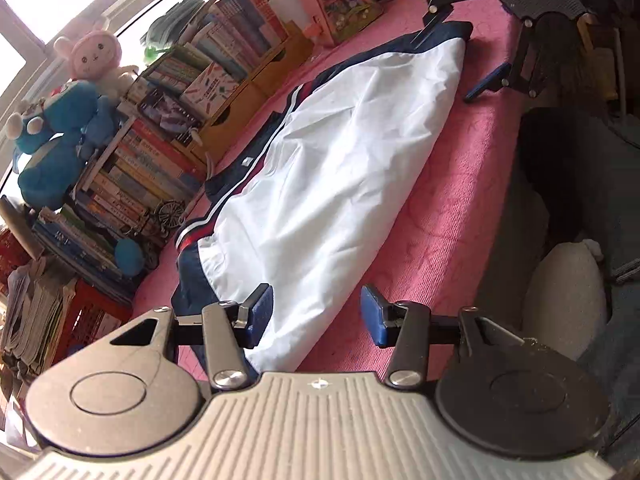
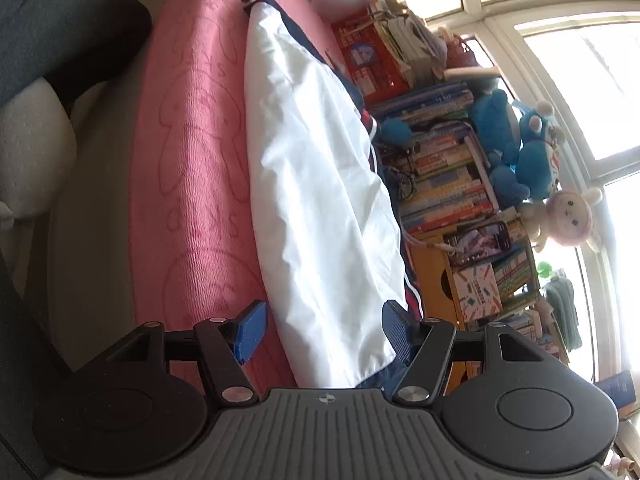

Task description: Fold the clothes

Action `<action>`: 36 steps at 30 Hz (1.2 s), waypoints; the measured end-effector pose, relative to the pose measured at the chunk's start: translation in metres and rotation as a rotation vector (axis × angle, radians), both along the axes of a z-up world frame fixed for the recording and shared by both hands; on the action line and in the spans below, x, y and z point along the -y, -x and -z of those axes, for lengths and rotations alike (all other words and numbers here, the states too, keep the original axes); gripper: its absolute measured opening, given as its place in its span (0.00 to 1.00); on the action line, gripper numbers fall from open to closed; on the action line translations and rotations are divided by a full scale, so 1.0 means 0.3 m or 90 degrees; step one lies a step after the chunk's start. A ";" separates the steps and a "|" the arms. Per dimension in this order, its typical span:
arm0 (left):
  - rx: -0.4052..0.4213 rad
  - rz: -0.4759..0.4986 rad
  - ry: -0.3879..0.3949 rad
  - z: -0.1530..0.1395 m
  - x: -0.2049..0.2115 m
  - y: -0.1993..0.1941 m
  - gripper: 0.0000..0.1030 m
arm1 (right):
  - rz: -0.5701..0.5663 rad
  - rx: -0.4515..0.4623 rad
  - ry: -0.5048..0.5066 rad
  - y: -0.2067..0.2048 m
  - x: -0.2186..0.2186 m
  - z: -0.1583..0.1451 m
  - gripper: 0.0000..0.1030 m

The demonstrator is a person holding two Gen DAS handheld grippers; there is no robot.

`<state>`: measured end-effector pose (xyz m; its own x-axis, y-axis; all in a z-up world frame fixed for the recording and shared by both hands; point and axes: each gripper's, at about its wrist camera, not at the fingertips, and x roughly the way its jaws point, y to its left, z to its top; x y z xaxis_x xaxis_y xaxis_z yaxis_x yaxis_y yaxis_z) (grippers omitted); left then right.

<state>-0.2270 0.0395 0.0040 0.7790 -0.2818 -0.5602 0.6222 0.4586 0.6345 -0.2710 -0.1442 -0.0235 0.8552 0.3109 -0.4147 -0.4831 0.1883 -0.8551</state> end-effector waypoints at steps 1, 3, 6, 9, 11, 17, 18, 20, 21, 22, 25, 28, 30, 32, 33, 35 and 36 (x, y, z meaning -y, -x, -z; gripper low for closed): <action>0.006 0.033 -0.002 0.012 0.035 -0.003 0.45 | -0.018 0.007 -0.007 0.004 -0.034 0.012 0.64; 0.020 0.088 -0.008 0.040 0.092 -0.019 0.45 | -0.040 0.027 -0.022 -0.003 -0.093 0.034 0.63; 0.034 0.135 -0.021 0.077 0.158 -0.050 0.46 | -0.032 -0.003 -0.060 -0.059 -0.151 0.017 0.48; 0.045 0.152 -0.030 0.104 0.205 -0.095 0.52 | -0.017 -0.028 -0.099 -0.115 -0.171 -0.015 0.25; 0.058 0.153 -0.035 0.117 0.231 -0.118 0.58 | -0.009 -0.039 -0.122 -0.130 -0.163 -0.044 0.22; 0.068 0.138 -0.011 0.101 0.259 -0.176 0.28 | 0.006 -0.059 -0.147 -0.137 -0.141 -0.087 0.26; 0.064 0.140 -0.007 0.091 0.256 -0.180 0.26 | -0.001 -0.040 -0.124 -0.132 -0.145 -0.068 0.30; 0.067 0.150 -0.008 0.076 0.250 -0.180 0.23 | -0.011 0.007 -0.080 -0.135 -0.162 -0.021 0.41; 0.070 0.154 -0.013 0.072 0.250 -0.177 0.23 | -0.014 0.022 -0.069 -0.142 -0.169 -0.005 0.42; 0.070 0.155 -0.014 0.068 0.250 -0.178 0.23 | -0.015 0.025 -0.069 -0.157 -0.180 0.002 0.42; 0.066 0.153 -0.009 0.060 0.253 -0.184 0.23 | -0.020 0.029 -0.072 -0.207 -0.217 0.016 0.42; 0.090 0.146 -0.019 0.066 0.250 -0.185 0.26 | -0.024 0.020 -0.075 -0.245 -0.242 0.021 0.23; 0.127 0.151 -0.051 0.094 0.253 -0.176 0.40 | -0.026 0.011 -0.073 -0.256 -0.249 0.030 0.17; 0.176 0.159 -0.077 0.122 0.259 -0.161 0.52 | -0.030 0.003 -0.065 -0.255 -0.247 0.048 0.15; 0.179 0.163 -0.084 0.124 0.261 -0.160 0.52 | -0.027 0.001 -0.067 -0.256 -0.245 0.052 0.13; 0.154 0.160 -0.090 0.112 0.264 -0.174 0.47 | -0.024 -0.007 -0.067 -0.265 -0.240 0.049 0.13; 0.126 0.152 -0.087 0.100 0.263 -0.187 0.45 | -0.026 -0.007 -0.064 -0.268 -0.237 0.049 0.13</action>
